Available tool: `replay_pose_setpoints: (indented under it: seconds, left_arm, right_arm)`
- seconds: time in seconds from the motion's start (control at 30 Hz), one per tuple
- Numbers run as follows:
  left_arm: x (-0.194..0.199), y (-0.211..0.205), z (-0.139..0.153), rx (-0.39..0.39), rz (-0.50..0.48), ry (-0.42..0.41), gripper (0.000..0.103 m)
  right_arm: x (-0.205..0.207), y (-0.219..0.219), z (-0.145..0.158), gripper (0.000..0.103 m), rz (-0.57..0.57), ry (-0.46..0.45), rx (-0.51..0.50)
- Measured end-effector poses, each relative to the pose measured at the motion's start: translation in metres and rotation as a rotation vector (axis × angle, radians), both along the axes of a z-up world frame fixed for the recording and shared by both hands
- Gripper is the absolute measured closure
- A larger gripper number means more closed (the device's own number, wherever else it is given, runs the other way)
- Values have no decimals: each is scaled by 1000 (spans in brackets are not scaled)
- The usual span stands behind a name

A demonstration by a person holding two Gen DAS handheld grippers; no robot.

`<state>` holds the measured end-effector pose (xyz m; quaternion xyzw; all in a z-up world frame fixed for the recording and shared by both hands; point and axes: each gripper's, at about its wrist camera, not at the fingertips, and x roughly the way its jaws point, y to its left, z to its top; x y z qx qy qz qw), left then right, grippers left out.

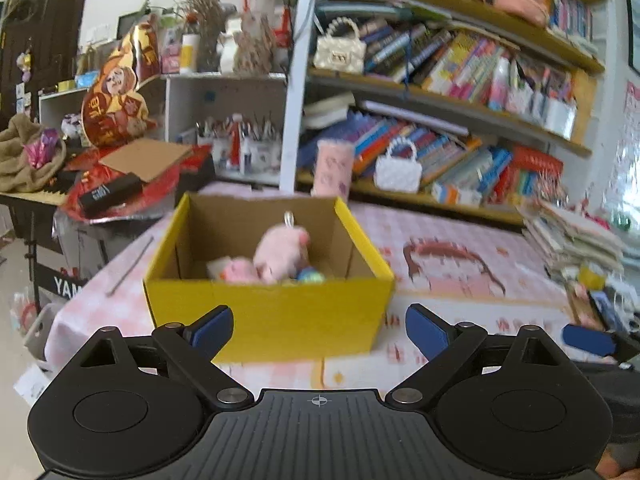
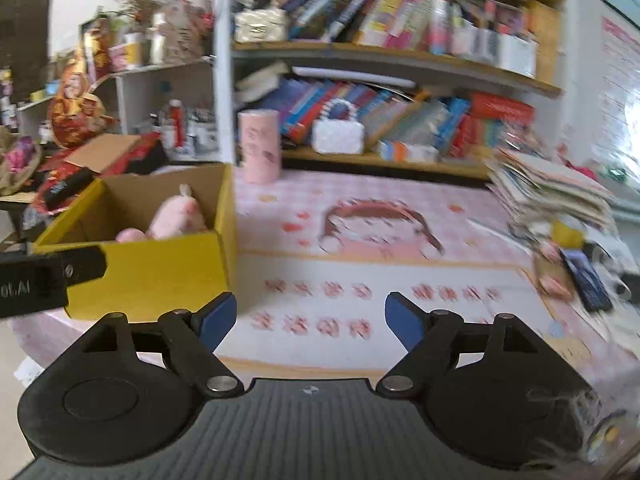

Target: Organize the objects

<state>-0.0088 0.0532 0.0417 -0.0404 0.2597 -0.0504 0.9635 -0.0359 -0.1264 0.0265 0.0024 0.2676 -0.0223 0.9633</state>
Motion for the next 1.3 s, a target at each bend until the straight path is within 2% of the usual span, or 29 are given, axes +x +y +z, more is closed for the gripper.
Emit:
replay_pose_setpoints:
  seconds: [0.23,0.6,0.9,1.3]
  left_arm:
    - [-21,-14,-8,43,-17,35,7]
    - [-33,-42,-17,60,-69,66,5]
    - [-31,-55,-23,123,-33,109,4]
    - [-35,-60,-27,160,-2,136,0]
  right_arm:
    - [-31,-13,-12,15,-108,36,10]
    - [-46,-38,-16,7,-205,53,-14]
    - [-49,-42,-19,0,-217,47,-29]
    - [-48,-38,-23,0,-202,72,-41]
